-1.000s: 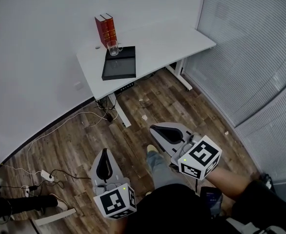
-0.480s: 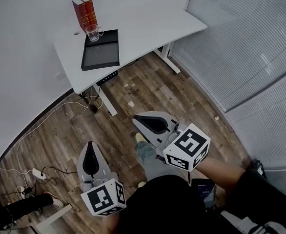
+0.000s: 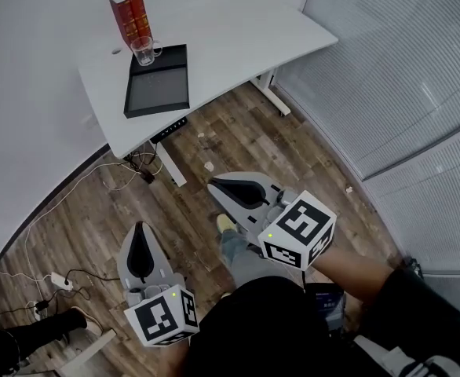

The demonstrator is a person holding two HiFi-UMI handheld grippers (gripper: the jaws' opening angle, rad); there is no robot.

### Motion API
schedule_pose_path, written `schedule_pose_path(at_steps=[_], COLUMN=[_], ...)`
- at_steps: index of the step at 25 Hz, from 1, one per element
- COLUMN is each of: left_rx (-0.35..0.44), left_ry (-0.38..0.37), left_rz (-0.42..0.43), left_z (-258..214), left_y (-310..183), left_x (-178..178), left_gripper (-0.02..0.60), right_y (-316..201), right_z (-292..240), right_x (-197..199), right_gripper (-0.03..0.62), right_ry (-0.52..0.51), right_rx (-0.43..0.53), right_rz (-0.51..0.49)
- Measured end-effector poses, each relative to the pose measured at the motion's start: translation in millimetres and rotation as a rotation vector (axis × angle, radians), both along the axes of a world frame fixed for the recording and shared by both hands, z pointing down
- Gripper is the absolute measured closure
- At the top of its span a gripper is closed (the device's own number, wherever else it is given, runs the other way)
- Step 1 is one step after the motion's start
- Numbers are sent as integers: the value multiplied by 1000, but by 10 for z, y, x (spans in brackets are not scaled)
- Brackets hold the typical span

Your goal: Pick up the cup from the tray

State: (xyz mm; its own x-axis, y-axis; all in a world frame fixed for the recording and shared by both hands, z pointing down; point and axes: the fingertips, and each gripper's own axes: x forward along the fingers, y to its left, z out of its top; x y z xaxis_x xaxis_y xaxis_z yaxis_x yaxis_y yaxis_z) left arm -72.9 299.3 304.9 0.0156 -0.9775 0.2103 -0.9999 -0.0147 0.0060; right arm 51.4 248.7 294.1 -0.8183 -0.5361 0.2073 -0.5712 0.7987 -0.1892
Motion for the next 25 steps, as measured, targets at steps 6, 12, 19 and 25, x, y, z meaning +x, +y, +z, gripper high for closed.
schedule_pose_path(at_steps=[6, 12, 19, 25], left_rx=[-25, -39, -41, -55], left_ry=[7, -5, -22, -26], left_rz=[0, -9, -20, -43], left_z=[94, 87, 25, 40], left_y=[-160, -322, -566, -816], left_x=[52, 32, 48, 32], left_gripper=[580, 579, 578, 580], right_y=[-156, -336, -602, -879], right_z=[92, 120, 96, 122], right_x=[-5, -44, -17, -31], right_gripper=[580, 580, 580, 580], right_ry=[12, 0, -7, -6], right_rx=[-20, -36, -41, -60], right_rz=[-18, -32, -42, -66])
